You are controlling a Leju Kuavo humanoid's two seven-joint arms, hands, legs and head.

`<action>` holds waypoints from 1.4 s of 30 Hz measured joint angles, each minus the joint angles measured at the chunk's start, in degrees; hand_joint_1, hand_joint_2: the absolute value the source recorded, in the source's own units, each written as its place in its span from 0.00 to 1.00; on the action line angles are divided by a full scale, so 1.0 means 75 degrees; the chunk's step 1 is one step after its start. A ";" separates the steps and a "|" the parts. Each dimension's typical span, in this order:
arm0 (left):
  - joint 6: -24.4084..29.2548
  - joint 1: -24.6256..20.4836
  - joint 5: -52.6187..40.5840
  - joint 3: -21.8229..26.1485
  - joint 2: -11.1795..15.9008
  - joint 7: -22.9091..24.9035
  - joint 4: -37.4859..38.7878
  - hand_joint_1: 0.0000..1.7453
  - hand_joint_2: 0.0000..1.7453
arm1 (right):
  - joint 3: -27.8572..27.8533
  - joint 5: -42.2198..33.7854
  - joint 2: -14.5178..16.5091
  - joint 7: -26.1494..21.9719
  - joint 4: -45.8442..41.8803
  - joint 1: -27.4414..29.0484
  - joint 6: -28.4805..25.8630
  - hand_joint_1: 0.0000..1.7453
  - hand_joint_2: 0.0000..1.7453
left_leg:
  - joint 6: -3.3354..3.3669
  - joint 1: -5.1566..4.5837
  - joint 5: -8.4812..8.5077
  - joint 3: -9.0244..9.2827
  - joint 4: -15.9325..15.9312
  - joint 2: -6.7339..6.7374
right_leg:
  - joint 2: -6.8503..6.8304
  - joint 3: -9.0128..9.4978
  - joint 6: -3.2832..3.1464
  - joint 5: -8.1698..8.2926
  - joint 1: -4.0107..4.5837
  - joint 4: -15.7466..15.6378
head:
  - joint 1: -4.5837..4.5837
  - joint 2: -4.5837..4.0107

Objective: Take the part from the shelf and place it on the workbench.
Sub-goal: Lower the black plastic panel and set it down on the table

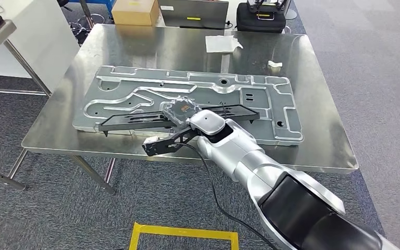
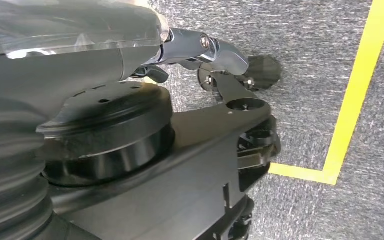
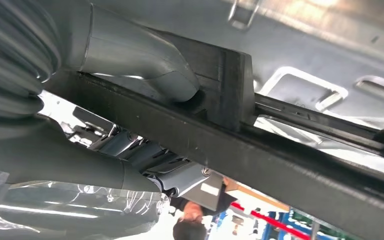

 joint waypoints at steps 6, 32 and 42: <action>0.0076 0.0090 0.0009 0.0055 0.0003 -0.0068 0.0000 0.00 1.00 | 0.0190 0.0092 0.0049 -0.0025 0.0000 0.0137 -0.0020 1.00 1.00 | -0.0001 0.0000 0.0000 0.0000 0.0000 0.0001 | 0.0000 -0.0004 0.0000 0.0000 0.0001 0.0002 | 0.0000 0.0001; -0.0335 0.0265 0.0044 0.0122 0.0055 -0.0334 0.0005 0.00 1.00 | -0.1374 -0.1241 -0.0988 0.0768 -0.0412 -0.1576 -0.0578 1.00 1.00 | 0.0125 0.0032 -0.0017 0.0043 -0.0087 0.0030 | -0.0017 -0.0455 0.0144 -0.0489 -0.0059 0.0880 | 0.0001 0.0000; -0.0447 0.0240 0.0085 0.0122 0.0092 -0.0237 0.0026 0.00 1.00 | -0.2196 -0.1172 -0.1472 0.1042 -0.0424 -0.2403 0.0099 1.00 1.00 | -0.0086 0.0027 -0.0182 0.0045 0.0112 0.0020 | -0.0053 -0.0783 0.0112 0.0430 -0.0138 0.0348 | -0.0001 0.0001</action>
